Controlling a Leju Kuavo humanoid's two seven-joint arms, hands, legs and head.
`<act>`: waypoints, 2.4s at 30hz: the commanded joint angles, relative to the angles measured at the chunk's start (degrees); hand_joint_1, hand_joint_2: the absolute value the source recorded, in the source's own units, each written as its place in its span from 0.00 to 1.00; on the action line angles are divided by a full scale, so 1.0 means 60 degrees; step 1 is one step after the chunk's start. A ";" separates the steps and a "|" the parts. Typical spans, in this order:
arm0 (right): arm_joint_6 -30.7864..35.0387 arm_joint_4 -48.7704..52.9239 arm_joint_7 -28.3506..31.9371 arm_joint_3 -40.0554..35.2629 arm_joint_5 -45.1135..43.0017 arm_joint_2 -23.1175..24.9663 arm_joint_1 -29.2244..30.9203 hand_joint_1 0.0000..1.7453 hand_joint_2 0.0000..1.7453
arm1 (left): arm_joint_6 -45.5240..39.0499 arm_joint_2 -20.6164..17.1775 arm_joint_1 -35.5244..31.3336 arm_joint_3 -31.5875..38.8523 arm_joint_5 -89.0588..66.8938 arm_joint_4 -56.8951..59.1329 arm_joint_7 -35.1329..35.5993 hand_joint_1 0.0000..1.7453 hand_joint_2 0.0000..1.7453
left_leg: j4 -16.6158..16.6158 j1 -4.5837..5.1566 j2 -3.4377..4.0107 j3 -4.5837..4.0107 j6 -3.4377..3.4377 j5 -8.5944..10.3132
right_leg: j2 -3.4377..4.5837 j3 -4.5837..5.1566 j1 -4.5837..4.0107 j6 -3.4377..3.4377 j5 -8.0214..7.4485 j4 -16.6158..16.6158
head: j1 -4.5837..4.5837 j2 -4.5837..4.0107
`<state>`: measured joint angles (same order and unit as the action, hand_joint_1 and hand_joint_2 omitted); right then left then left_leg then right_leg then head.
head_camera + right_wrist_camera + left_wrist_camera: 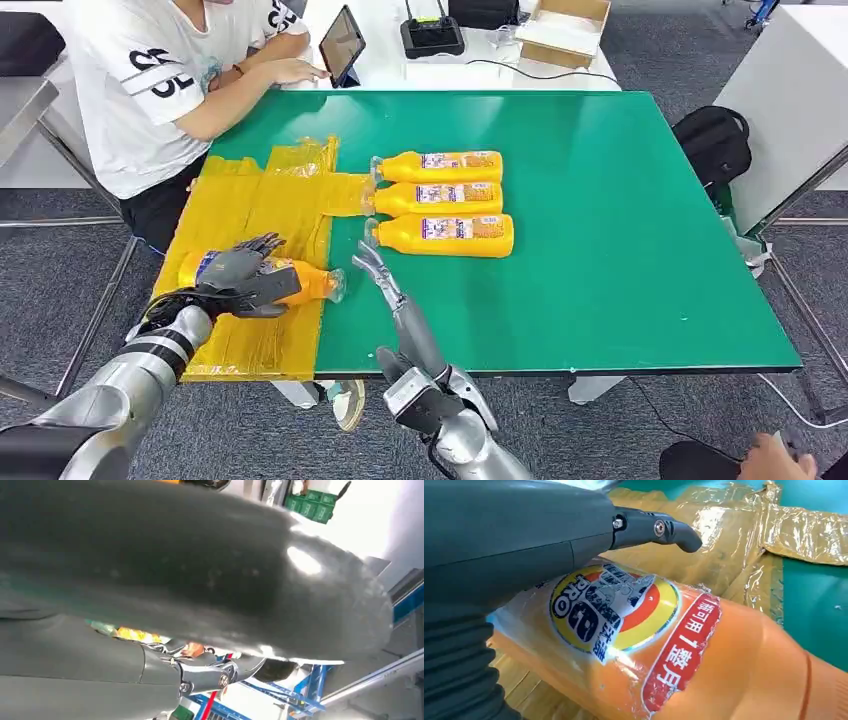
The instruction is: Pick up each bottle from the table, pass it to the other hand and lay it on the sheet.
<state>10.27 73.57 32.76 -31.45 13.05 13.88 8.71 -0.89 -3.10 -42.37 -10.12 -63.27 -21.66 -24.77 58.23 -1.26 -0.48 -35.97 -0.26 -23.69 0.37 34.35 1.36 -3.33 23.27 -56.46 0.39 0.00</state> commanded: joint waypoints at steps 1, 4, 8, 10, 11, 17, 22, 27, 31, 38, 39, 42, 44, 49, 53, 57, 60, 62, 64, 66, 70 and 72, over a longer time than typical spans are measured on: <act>-0.0142 -0.1050 -0.0058 0.0124 -0.0275 -0.0162 0.0545 0.00 0.00 | 0.3027 -0.0597 -0.0160 0.0499 0.1040 0.0728 -0.0992 0.00 0.00 | -0.0013 0.0000 0.0038 0.0040 0.0010 -0.0009 | 0.0030 -0.0030 -0.0005 0.0018 -0.0004 0.0014 | -0.0004 0.0000; -0.0267 -0.1419 -0.0027 0.0132 -0.0429 -0.0153 0.0708 0.00 0.00 | 0.4242 -0.0967 -0.0272 0.0519 0.1578 0.0640 -0.1663 0.00 0.00 | -0.0024 0.0001 0.0042 0.0071 0.0013 -0.0010 | 0.0036 -0.0063 -0.0006 0.0028 -0.0004 0.0022 | 0.0003 0.0000; -0.0332 -0.1562 0.0044 0.0139 -0.0504 -0.0109 0.0718 0.00 0.00 | 0.3837 -0.0551 0.0193 0.1352 0.2965 0.0083 -0.2351 0.00 1.00 | -0.0028 -0.0002 0.0052 0.0088 0.0013 -0.0009 | 0.0041 -0.0071 -0.0010 0.0030 -0.0007 0.0026 | 0.0000 0.0000; -0.0317 -0.1460 0.0042 0.0146 -0.0498 -0.0106 0.0631 0.00 0.00 | 0.3134 -0.0187 0.0354 0.1727 0.3600 -0.0241 -0.2382 0.00 1.00 | -0.0034 0.0003 0.0035 0.0090 0.0017 -0.0006 | 0.0022 -0.0075 -0.0005 0.0030 -0.0003 0.0030 | 0.0000 0.0000; -0.0287 -0.1384 0.0012 0.0161 -0.0471 -0.0108 0.0583 0.00 0.00 | 0.2864 -0.0020 0.0396 0.1840 0.3840 -0.0399 -0.2269 0.00 1.00 | -0.0027 0.0003 0.0021 0.0077 0.0014 -0.0006 | 0.0011 -0.0067 -0.0003 0.0023 0.0002 0.0023 | 0.0000 0.0000; -0.0019 -0.0903 -0.0340 0.0222 -0.0030 -0.0119 0.0192 0.00 0.00 | -0.2580 0.1252 0.0920 0.2909 0.5144 -0.2645 -0.2377 0.00 1.00 | -0.0016 -0.0009 -0.0015 0.0079 0.0033 -0.0020 | -0.0039 -0.0088 -0.0023 0.0046 0.0022 0.0032 | 0.0000 0.0000; 0.0013 -0.0973 -0.0370 0.0181 0.0043 -0.0097 0.0189 0.00 0.00 | -0.3545 0.1371 0.1232 0.2837 0.5120 -0.3490 -0.2539 0.00 1.00 | 0.0002 -0.0005 -0.0032 0.0026 0.0019 -0.0015 | -0.0050 -0.0027 -0.0014 0.0028 0.0023 0.0007 | 0.0011 0.0000; 0.0228 -0.1214 -0.0310 0.0147 0.0245 -0.0093 0.0198 0.00 0.00 | -0.5230 0.1655 0.2344 0.1595 0.7100 -0.6477 -0.2539 0.00 1.00 | -0.0002 -0.0003 0.0004 0.0007 0.0012 -0.0013 | -0.0006 0.0005 -0.0010 0.0020 0.0009 0.0008 | -0.0004 0.0000; 0.0428 -0.1113 -0.0301 0.0322 0.0323 -0.0172 0.0097 0.00 1.00 | -0.4384 0.2272 0.3383 0.1298 0.9533 -0.8845 -0.2539 0.00 1.00 | 0.0001 -0.0001 0.0005 0.0004 0.0016 -0.0022 | -0.0011 0.0009 -0.0009 0.0021 0.0017 0.0009 | 0.0000 0.0000; 0.1135 0.0362 -0.0204 0.1470 0.0454 -0.0571 -0.0676 0.00 1.00 | -0.1097 0.2958 0.4602 0.1149 1.2103 -0.8939 -0.1647 0.00 1.00 | -0.0007 0.0006 -0.0008 -0.0026 0.0014 -0.0013 | -0.0010 0.0030 0.0001 0.0008 0.0011 0.0018 | 0.0000 0.0000; 0.1136 0.0454 -0.0198 0.1537 0.0461 -0.0590 -0.0720 0.00 1.00 | -0.1062 0.2970 0.4673 0.1123 1.2114 -0.8924 -0.1670 0.00 1.00 | -0.0006 0.0006 0.0001 -0.0004 0.0022 -0.0026 | -0.0010 0.0008 -0.0003 0.0018 0.0019 0.0022 | 0.0000 0.0000; 0.1665 0.1218 0.0035 0.2067 0.0635 -0.0660 -0.1127 0.00 1.00 | -0.0729 0.2985 0.5229 0.0981 1.2350 -0.8956 -0.1457 0.00 1.00 | -0.0015 0.0011 -0.0017 -0.0003 0.0018 -0.0022 | -0.0025 0.0007 0.0002 0.0018 0.0022 0.0027 | -0.0003 0.0000; 0.1828 0.1726 0.0054 0.2438 0.0649 -0.0733 -0.1351 0.00 1.00 | -0.0621 0.2962 0.5573 0.0913 1.2364 -0.8996 -0.1482 0.00 1.00 | -0.0016 0.0011 -0.0017 0.0012 0.0021 -0.0031 | -0.0029 -0.0010 0.0000 0.0023 0.0031 0.0030 | 0.0000 0.0000; 0.1840 0.1923 0.0017 0.2641 0.0657 -0.0805 -0.1436 0.00 1.00 | -0.0600 0.2927 0.5749 0.0905 1.2344 -0.9000 -0.1496 0.00 1.00 | -0.0006 0.0007 -0.0007 -0.0020 0.0011 -0.0028 | -0.0015 0.0032 -0.0001 0.0015 0.0019 0.0020 | 0.0000 0.0000; 0.1840 0.1917 0.0023 0.2621 0.0664 -0.0775 -0.1428 0.00 1.00 | -0.0619 0.2926 0.5696 0.0931 1.2347 -0.9026 -0.1480 0.00 1.00 | -0.0004 0.0005 -0.0005 -0.0032 0.0009 -0.0025 | -0.0013 0.0045 -0.0003 0.0017 0.0016 0.0018 | 0.0000 0.0000; 0.2085 0.2012 0.0048 0.2840 0.0824 -0.0883 -0.1474 0.00 1.00 | -0.0895 0.2969 0.5927 0.1043 1.2109 -0.9137 -0.1612 0.00 1.00 | -0.0006 0.0004 0.0001 -0.0042 0.0006 -0.0020 | -0.0006 0.0054 -0.0002 0.0012 0.0009 0.0019 | 0.0000 0.0000; 0.2036 0.2039 -0.0225 0.3057 0.1076 -0.1032 -0.1474 0.00 1.00 | -0.0872 0.2969 0.6159 0.1035 1.2042 -0.9105 -0.1611 0.00 1.00 | -0.0010 0.0006 0.0002 -0.0006 0.0014 -0.0035 | -0.0009 0.0019 -0.0004 0.0022 0.0022 0.0024 | -0.0004 0.0000; 0.1862 0.1745 -0.0710 0.3034 0.1578 -0.1133 -0.1352 0.00 1.00 | -0.0874 0.3000 0.6192 0.1063 1.1922 -0.9003 -0.1643 0.00 1.00 | -0.0013 0.0006 0.0001 -0.0023 0.0010 -0.0027 | -0.0007 0.0034 -0.0001 0.0014 0.0014 0.0027 | 0.0000 0.0000; 0.1495 0.1262 -0.1376 0.2965 0.1939 -0.1292 -0.1136 0.00 1.00 | -0.0906 0.3026 0.6224 0.1154 1.1825 -0.8909 -0.1699 0.00 1.00 | -0.0014 0.0007 0.0005 -0.0008 0.0013 -0.0032 | -0.0005 0.0020 -0.0002 0.0018 0.0018 0.0029 | 0.0000 0.0000; 0.1295 0.0866 -0.1801 0.3003 0.2119 -0.1357 -0.0959 0.00 1.00 | -0.0982 0.3074 0.6273 0.1273 1.1753 -0.8888 -0.1769 0.00 1.00 | -0.0012 0.0006 0.0009 -0.0032 0.0006 -0.0023 | 0.0003 0.0045 0.0000 0.0011 0.0007 0.0026 | 0.0000 0.0000; 0.0680 -0.0287 -0.3384 0.2959 0.3124 -0.1778 -0.0484 0.00 1.00 | -0.1124 0.3144 0.6554 0.1529 1.1406 -0.9069 -0.1825 0.00 1.00 | -0.0019 0.0003 0.0020 -0.0010 0.0012 -0.0028 | 0.0011 0.0019 -0.0006 0.0018 0.0006 0.0039 | 0.0000 0.0000; 0.0538 -0.0691 -0.3891 0.2965 0.3494 -0.1970 -0.0215 0.00 1.00 | -0.1117 0.3151 0.6623 0.1563 1.1274 -0.9075 -0.1798 0.00 1.00 | -0.0023 0.0001 0.0037 0.0003 0.0015 -0.0033 | 0.0026 0.0009 -0.0009 0.0022 0.0003 0.0047 | -0.0004 0.0000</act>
<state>16.48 83.01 18.29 -14.64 28.53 7.36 1.03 -7.04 15.12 -3.89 -3.74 6.84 -77.55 -35.61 58.23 -1.24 -0.48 -36.38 -0.28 -23.79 0.38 34.80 1.37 -3.35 23.29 -56.39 0.37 0.00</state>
